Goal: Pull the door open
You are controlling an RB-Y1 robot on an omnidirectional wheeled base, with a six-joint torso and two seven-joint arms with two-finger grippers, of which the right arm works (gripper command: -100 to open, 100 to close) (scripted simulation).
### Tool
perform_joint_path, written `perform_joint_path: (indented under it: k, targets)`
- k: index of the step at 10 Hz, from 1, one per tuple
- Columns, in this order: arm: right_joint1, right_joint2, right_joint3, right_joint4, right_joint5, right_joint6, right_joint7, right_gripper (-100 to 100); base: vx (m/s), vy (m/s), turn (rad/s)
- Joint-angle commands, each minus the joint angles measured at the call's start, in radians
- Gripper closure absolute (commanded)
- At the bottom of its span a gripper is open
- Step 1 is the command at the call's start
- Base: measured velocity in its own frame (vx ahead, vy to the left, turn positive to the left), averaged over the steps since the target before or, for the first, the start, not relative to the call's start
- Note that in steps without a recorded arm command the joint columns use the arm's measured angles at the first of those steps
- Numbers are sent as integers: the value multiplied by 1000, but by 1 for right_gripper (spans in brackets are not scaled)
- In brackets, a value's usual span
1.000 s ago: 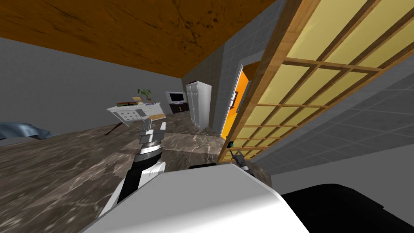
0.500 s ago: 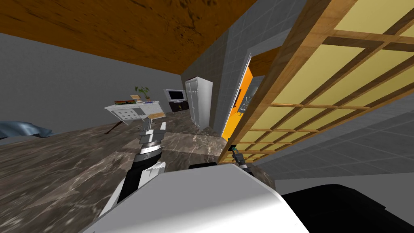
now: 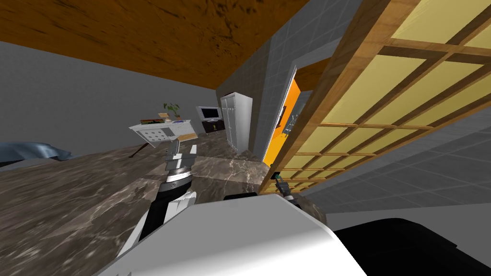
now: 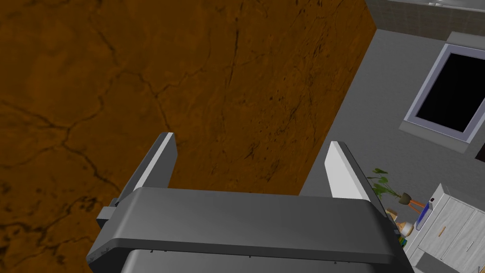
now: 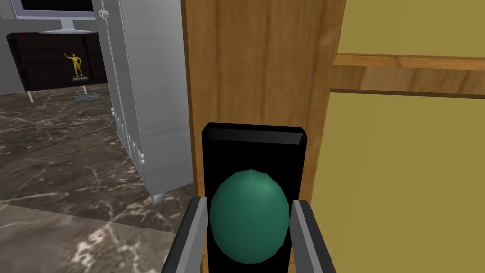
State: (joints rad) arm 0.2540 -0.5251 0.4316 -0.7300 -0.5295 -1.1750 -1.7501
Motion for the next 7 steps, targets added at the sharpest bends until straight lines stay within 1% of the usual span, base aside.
perform_joint_path:
  k: [1, 4, 7]
  targets:
    - [10, -7, 13, 6, 5, -20, -9, 100, -168, -71, 152]
    - [21, -21, 34, 17, 12, -52, -25, 100, -186, -38, 93]
    - [34, -36, 56, 30, 21, -87, -42, 100, -203, -57, 126]
